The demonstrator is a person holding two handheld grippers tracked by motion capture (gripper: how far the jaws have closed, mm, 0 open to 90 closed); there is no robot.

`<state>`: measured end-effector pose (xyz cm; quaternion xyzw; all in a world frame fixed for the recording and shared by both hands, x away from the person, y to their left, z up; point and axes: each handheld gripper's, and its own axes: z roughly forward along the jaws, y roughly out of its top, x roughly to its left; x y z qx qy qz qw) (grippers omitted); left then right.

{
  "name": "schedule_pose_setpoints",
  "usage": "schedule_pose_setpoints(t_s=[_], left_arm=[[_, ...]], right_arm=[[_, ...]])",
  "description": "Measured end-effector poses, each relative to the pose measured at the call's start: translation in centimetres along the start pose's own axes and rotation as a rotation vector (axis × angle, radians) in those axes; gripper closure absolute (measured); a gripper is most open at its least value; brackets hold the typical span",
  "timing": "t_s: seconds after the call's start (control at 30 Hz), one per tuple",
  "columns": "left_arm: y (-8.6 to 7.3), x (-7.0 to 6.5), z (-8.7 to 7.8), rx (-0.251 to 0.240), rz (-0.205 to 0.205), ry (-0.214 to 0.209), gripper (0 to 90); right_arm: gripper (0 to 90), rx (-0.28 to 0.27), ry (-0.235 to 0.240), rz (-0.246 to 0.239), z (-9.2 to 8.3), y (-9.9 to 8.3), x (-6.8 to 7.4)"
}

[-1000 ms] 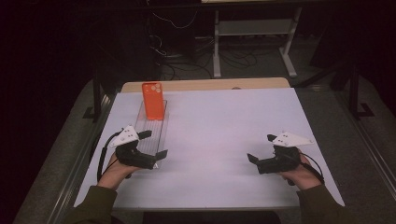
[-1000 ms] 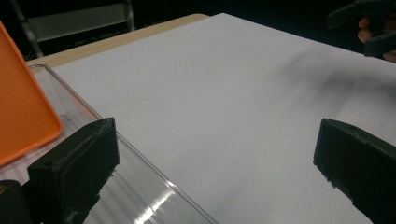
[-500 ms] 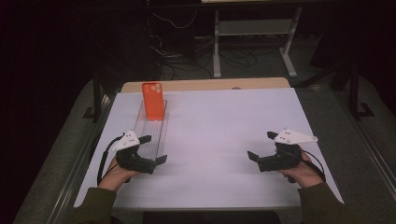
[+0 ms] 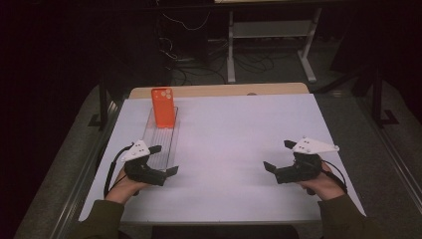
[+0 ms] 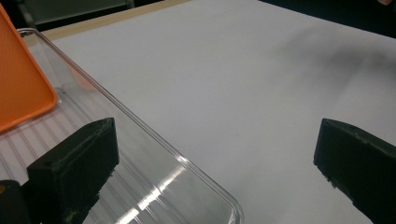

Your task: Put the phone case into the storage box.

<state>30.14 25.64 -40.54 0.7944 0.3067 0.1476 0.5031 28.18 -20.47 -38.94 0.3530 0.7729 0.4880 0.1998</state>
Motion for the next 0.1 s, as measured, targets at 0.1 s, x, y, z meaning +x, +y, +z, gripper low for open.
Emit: schedule_pose_setpoints(t_s=[0.1], left_arm=[[-0.01, -0.02, 0.04, -0.001, -0.001, 0.001, 0.0]], right_arm=[[0.0, -0.002, 0.000, 0.003, -0.05, 0.02, 0.01]])
